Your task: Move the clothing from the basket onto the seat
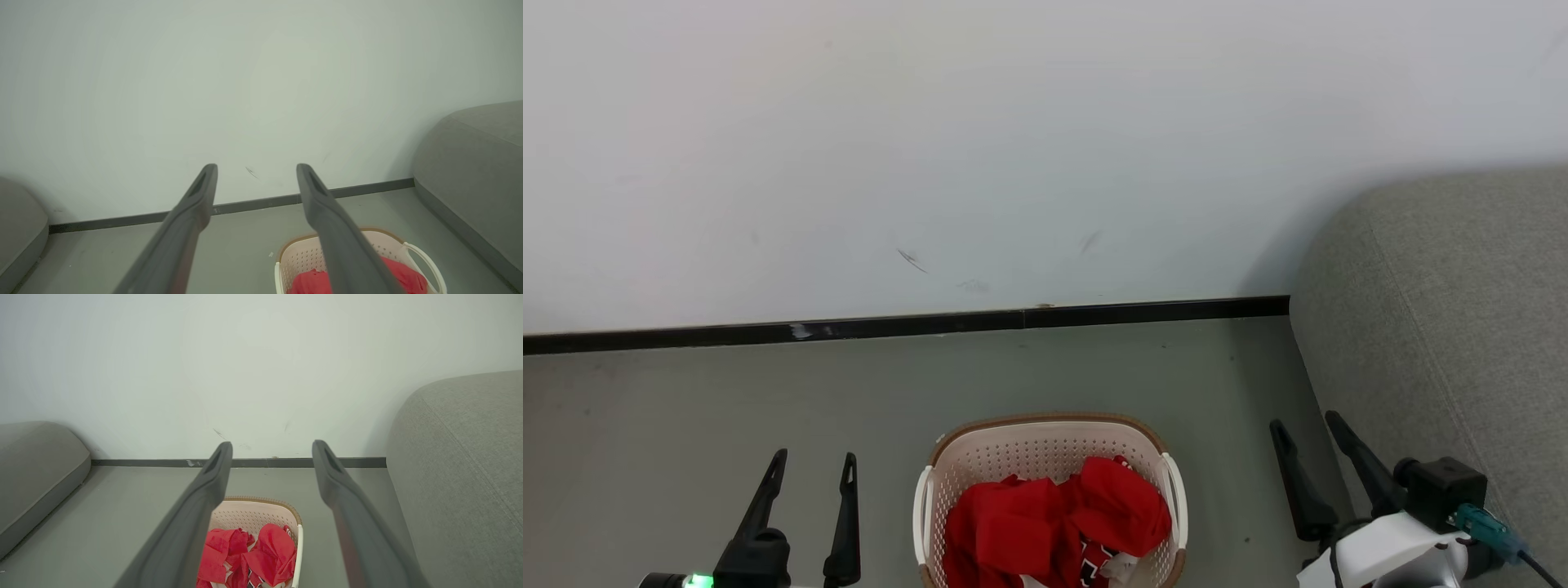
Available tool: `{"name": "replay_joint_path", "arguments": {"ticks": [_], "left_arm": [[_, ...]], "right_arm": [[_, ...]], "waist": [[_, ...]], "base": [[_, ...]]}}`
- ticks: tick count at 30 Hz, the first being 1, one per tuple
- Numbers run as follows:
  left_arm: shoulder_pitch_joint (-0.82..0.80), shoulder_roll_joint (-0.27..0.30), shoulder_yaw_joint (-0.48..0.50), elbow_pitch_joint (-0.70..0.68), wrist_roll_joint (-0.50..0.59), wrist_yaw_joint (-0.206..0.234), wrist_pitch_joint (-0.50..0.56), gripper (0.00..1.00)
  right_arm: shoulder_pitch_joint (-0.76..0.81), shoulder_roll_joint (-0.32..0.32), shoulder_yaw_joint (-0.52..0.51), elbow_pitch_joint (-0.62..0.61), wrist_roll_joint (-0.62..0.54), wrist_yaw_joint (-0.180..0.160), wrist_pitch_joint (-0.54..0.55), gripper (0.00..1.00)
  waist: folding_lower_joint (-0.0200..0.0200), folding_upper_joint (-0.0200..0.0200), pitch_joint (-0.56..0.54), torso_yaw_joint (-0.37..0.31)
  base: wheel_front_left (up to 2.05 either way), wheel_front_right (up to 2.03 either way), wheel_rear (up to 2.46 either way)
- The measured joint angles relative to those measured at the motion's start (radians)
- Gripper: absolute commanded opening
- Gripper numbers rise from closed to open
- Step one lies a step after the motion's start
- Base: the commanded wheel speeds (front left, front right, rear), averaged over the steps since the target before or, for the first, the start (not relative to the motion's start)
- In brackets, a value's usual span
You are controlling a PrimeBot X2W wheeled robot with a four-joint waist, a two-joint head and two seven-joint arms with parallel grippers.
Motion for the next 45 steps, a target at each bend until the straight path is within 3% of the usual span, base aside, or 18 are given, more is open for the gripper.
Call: {"name": "replay_joint_path", "arguments": {"ticks": [6,45], "left_arm": [[0.000,0.000,-0.003,0.009,0.036,0.011,-0.009,1.00],[-0.001,-0.004,0.013,0.033,0.026,0.011,-0.009,1.00]], "right_arm": [[0.002,0.000,0.003,-0.001,-0.045,0.000,-0.008,1.00],[0.004,0.000,0.010,-0.007,-0.015,0.000,-0.008,1.00]], "waist": [[-0.0001,0.0000,-0.005,0.002],[-0.0003,0.0000,0.009,0.001]], "base": [[0.00,0.00,0.00],[0.00,0.00,0.00]]}}
